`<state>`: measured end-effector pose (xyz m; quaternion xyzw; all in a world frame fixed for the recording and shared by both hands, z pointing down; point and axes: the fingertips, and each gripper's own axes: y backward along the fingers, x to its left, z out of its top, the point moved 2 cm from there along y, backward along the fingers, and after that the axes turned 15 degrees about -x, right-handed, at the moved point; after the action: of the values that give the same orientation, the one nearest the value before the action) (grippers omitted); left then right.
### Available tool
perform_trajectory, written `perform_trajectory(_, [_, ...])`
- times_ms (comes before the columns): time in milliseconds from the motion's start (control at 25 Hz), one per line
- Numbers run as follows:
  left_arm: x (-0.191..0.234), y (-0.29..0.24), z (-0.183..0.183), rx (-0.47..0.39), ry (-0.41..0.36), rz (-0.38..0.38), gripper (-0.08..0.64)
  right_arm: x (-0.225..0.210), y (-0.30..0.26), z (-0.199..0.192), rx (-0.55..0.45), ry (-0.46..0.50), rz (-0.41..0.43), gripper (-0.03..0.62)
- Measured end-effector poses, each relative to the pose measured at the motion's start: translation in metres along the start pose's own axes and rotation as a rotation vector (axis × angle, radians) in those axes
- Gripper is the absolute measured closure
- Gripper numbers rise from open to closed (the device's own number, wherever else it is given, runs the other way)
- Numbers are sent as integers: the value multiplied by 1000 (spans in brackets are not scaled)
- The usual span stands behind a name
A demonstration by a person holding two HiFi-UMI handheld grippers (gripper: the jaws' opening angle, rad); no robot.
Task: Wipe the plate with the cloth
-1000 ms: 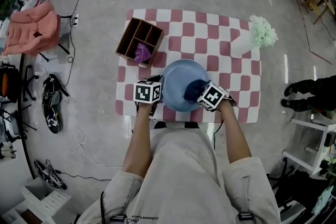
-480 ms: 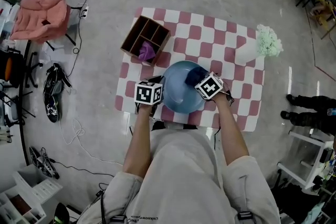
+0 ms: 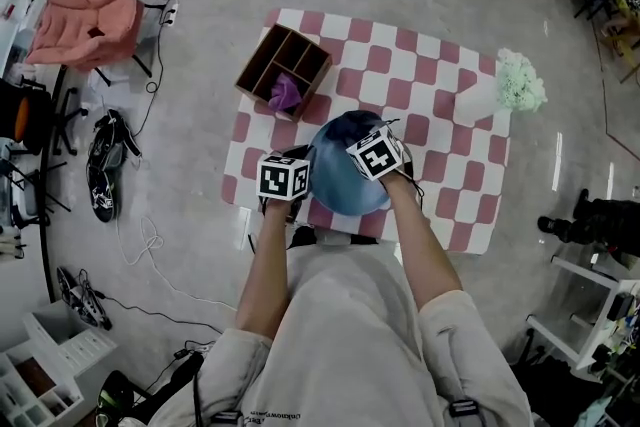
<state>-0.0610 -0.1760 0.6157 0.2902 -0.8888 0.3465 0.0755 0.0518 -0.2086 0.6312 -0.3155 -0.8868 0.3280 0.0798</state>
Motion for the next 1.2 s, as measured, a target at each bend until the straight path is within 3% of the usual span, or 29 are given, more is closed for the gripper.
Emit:
perform_trajectory(280, [3, 0, -4, 7, 15, -1, 531, 32, -13, 15, -23, 15, 31, 457])
perform_trajectory(600, [14, -8, -13, 30, 87, -51, 531, 63, -24, 8, 30, 160, 39, 459])
perform_trajectory(920, [26, -18, -35, 101, 67, -88, 531, 83, -29, -15, 136, 152, -10, 459])
perform_trajectory(1200, [27, -19, -33, 73, -4, -169, 503, 84, -24, -19, 125, 63, -120, 459])
